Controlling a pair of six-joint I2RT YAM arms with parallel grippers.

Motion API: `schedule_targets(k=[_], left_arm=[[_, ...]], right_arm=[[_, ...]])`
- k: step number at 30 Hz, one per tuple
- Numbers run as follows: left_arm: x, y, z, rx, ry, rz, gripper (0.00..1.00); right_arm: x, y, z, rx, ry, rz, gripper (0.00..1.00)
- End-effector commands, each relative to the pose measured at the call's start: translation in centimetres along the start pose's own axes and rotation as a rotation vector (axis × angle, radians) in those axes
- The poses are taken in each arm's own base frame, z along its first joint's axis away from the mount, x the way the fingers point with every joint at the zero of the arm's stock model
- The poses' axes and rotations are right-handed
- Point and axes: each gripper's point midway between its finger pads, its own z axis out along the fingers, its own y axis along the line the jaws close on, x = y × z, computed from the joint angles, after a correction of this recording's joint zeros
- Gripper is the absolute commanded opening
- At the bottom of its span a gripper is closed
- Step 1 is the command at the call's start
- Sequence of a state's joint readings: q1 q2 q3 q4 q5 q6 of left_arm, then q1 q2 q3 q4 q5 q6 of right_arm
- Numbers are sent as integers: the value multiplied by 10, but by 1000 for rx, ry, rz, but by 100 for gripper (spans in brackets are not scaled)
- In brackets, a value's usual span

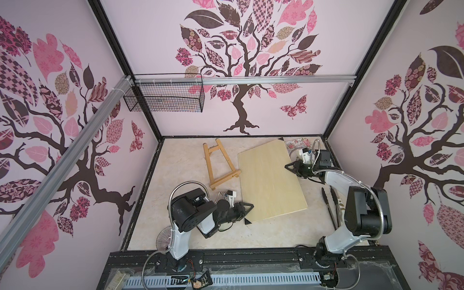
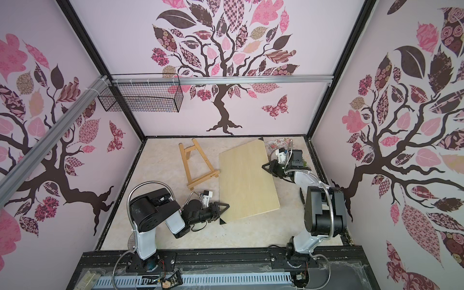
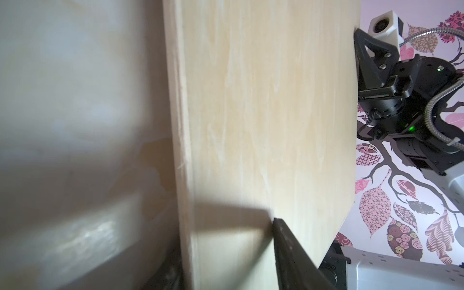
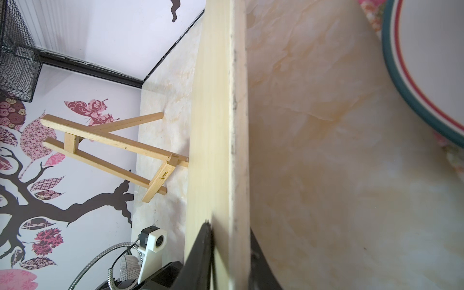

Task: Disassemble the easel
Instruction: Place the drawing board at the center of the board.

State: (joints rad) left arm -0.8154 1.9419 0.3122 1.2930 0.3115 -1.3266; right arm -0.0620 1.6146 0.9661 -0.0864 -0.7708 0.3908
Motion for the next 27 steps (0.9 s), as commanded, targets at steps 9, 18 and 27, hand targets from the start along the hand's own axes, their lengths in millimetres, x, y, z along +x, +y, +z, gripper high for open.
schedule_targets(k=[9,18,27], left_arm=[[20,76,-27,-272,18,-13,55],[16,82,-36,-295,3,-12,62],[12,85,-47,-331,-9,5,64]], right_arm=[[32,9,21,-2,146,-56,0],[32,-13,35,64,162,-29,0],[34,-33,46,122,191,-18,0]])
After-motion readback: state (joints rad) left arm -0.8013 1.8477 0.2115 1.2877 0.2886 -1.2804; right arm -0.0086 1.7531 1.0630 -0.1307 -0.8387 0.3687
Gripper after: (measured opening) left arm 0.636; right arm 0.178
